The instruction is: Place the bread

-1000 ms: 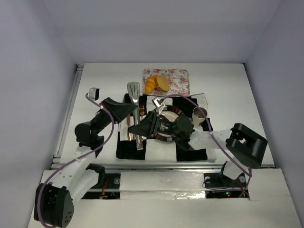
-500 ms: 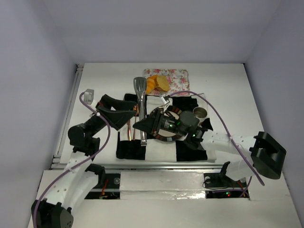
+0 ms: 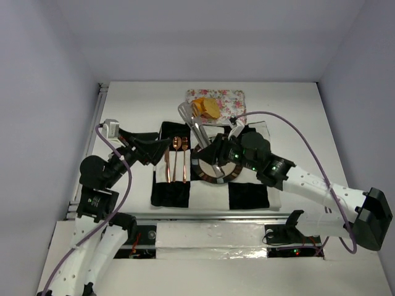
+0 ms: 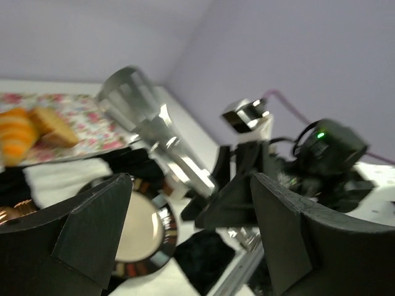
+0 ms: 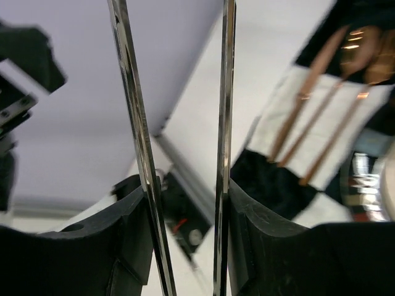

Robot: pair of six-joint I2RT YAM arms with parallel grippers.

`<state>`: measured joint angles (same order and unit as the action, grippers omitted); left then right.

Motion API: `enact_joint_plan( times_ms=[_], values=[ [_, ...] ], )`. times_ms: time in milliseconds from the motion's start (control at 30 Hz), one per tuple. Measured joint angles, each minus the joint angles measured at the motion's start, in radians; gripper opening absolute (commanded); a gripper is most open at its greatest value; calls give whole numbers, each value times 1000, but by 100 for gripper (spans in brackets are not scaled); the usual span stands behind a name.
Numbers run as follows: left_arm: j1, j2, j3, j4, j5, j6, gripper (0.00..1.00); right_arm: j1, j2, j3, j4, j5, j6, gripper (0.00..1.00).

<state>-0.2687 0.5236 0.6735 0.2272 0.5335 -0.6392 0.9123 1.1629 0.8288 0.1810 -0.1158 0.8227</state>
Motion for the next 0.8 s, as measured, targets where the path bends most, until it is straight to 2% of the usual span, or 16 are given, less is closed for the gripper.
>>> enact_joint_plan(
  times_ms=[167,333,600,800],
  values=[
    [0,-45,0,-167,-97,111,74,-107,17,92,-217,35,-104,49],
    [0,-63,-7,-245,-148,178,74,-193,130,207,-391,113,-225,50],
    [0,-76,-77,-301,-201,245,73,-200,420,423,-618,305,-385,50],
    [-5,-94,-79,-323,-213,272,72,-200,592,562,-710,399,-447,50]
  ],
)
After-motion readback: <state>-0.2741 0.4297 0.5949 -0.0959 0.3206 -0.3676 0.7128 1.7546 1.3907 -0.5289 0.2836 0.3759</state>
